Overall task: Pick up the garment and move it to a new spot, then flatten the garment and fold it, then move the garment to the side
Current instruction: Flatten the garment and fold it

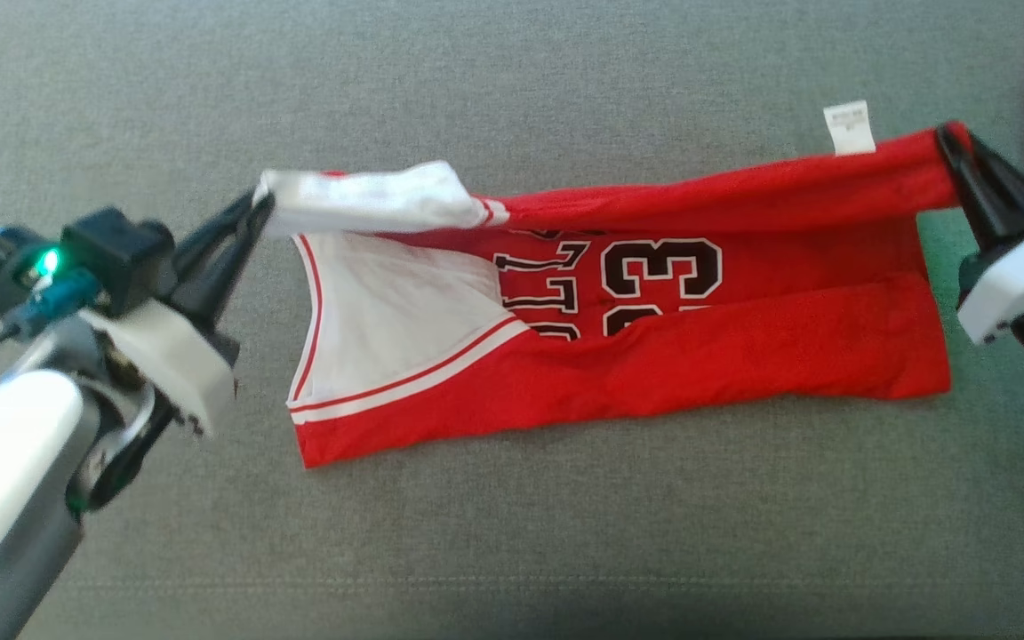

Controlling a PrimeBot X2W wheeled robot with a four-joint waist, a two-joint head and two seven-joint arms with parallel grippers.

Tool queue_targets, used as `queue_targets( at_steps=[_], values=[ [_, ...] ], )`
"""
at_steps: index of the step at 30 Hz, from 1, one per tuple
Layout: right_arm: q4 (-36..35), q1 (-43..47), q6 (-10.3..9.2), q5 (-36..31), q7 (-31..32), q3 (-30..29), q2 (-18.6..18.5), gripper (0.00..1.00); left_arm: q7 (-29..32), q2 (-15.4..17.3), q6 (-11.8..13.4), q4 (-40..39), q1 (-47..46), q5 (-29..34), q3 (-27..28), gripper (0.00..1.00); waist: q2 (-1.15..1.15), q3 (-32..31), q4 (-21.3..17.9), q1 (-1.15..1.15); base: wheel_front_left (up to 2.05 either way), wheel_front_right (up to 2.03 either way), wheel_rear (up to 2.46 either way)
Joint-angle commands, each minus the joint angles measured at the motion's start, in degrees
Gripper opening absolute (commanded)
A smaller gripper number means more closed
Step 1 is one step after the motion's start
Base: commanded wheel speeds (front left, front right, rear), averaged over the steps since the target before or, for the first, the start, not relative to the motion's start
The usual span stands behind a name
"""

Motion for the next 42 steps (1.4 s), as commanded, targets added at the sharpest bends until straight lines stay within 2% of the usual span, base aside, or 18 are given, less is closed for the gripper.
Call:
queue_targets(
  at_steps=[1, 14, 23, 24, 25, 27, 34, 39, 42],
  values=[
    [-1.4, 2.0, -0.05, 1.4, -0.5, 1.1, -3.0, 0.00, 0.8, 3.8, -0.4, -2.3, -0.7, -0.6, 2.3, 0.00, 0.00, -0.3, 0.0, 0.00, 0.00, 0.00, 0.00],
    [-7.6, 3.6, -0.05, 8.6, 4.1, 10.8, -9.6, 0.00, 6.8, 7.5, -4.1, -6.5, 5.2, -4.5, -1.8, 0.00, 0.00, -2.0, -0.2, 0.00, 0.00, 0.00, 0.00],
    [-13.0, 4.5, -0.05, 14.0, 8.7, 16.9, -13.9, 0.00, 7.7, 7.5, -4.3, -6.1, 6.5, -4.5, -3.7, 0.00, 0.00, -3.1, -0.8, 0.00, 0.00, 0.00, 0.00],
    [-13.5, 4.6, -0.05, 14.5, 9.5, 17.6, -14.3, 0.36, 7.8, 7.4, -4.3, -5.8, 6.8, -4.7, -3.9, 0.00, 0.00, -3.3, -0.8, 0.00, 0.00, 0.00, 0.00],
    [-13.8, 4.9, -0.05, 15.7, 10.4, 17.9, -14.6, 1.00, 8.2, 7.3, -4.3, -5.6, 7.1, -5.3, -3.9, 0.16, 0.00, -3.5, -0.9, 0.00, 0.00, 0.00, 0.00],
    [-14.9, 5.0, -0.05, 17.5, 11.8, 18.6, -15.4, 1.00, 9.2, 7.2, -4.3, -5.3, 7.8, -6.7, -4.1, 1.00, 0.00, -3.8, -1.0, 0.00, 0.00, 0.00, 0.00],
    [-15.3, 4.2, -0.05, 19.2, 11.7, 18.2, -17.4, 1.00, 8.7, 7.8, -2.7, -6.0, 8.5, -7.5, -3.1, 1.00, 0.00, -5.2, -1.1, 0.00, 0.00, 0.00, 0.00],
    [-12.3, 3.7, -0.05, 20.2, 8.2, 14.0, -17.4, 1.00, 4.1, 7.3, 1.1, -6.8, 8.2, -7.2, 0.3, 1.00, 0.00, -6.5, -0.9, 0.00, 0.00, 0.00, 0.00],
    [-9.8, 3.8, -0.05, 20.6, 4.8, 10.4, -16.2, 1.00, 0.1, 5.9, 4.7, -6.7, 8.1, -7.2, 3.1, 1.00, 0.00, -7.5, -0.8, 0.00, 0.00, 0.00, 0.00]
  ],
)
